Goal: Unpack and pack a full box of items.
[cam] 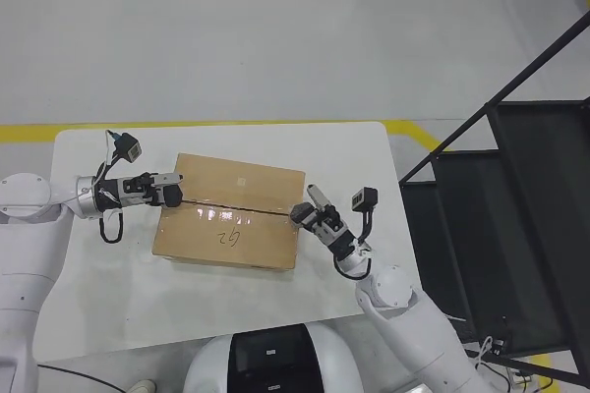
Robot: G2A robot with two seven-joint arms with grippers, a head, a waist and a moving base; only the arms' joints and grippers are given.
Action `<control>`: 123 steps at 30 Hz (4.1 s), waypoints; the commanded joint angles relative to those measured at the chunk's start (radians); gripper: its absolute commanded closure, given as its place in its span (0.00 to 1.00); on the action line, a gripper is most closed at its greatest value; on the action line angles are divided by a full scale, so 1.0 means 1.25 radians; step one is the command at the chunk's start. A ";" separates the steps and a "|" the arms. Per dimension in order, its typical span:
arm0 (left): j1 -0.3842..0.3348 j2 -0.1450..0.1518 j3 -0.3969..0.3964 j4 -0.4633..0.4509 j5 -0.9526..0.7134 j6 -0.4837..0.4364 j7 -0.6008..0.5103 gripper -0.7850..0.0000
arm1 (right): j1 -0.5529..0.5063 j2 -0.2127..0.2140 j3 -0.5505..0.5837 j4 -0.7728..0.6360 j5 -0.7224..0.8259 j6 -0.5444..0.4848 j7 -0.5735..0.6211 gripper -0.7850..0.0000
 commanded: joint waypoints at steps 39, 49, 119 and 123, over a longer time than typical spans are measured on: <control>0.000 0.000 0.000 0.000 0.000 0.000 0.000 0.00 | 0.069 -0.001 0.004 -0.055 -0.287 0.207 0.014 0.00; 0.000 0.000 0.000 0.000 0.000 0.000 0.000 0.00 | 0.107 -0.012 0.022 -0.028 -0.229 0.197 -0.060 0.00; 0.108 0.024 -0.119 -0.082 -0.105 -0.068 0.070 0.00 | -0.090 0.024 0.176 -0.258 -0.372 0.235 0.050 1.00; 0.141 0.037 -0.155 -0.094 -0.044 -0.042 0.130 0.00 | -0.077 0.023 0.169 -0.253 -0.373 0.236 0.049 1.00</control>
